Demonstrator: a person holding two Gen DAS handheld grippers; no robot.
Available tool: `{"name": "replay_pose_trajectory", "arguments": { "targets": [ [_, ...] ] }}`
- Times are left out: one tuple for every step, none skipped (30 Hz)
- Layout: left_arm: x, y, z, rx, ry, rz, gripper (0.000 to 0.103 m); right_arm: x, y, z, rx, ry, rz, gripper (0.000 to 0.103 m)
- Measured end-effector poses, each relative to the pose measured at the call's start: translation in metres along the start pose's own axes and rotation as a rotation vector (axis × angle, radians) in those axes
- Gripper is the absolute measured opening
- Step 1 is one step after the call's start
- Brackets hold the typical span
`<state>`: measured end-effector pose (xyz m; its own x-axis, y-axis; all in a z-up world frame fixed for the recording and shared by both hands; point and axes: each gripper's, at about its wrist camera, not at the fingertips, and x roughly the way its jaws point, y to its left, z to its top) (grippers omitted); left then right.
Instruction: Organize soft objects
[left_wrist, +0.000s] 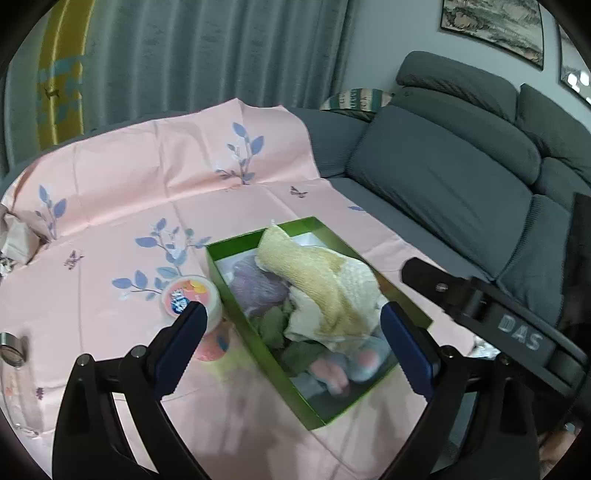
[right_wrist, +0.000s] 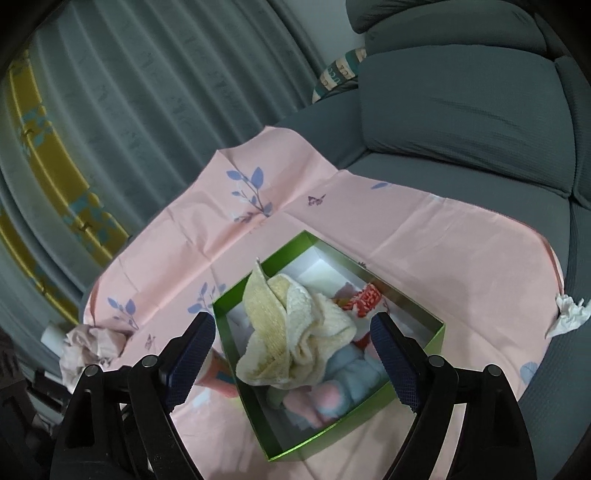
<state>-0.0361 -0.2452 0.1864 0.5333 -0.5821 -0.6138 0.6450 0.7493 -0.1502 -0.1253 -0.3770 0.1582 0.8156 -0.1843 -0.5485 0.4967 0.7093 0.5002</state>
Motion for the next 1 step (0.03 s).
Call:
{"name": "replay_pose_trajectory", "arguments": {
  "targets": [
    [-0.0005, 0.0007, -0.0002, -0.004, 0.0, 0.003, 0.095, -0.0001, 0.0, -0.0013, 0.0, 0.002, -0.002, 0.087]
  ]
}}
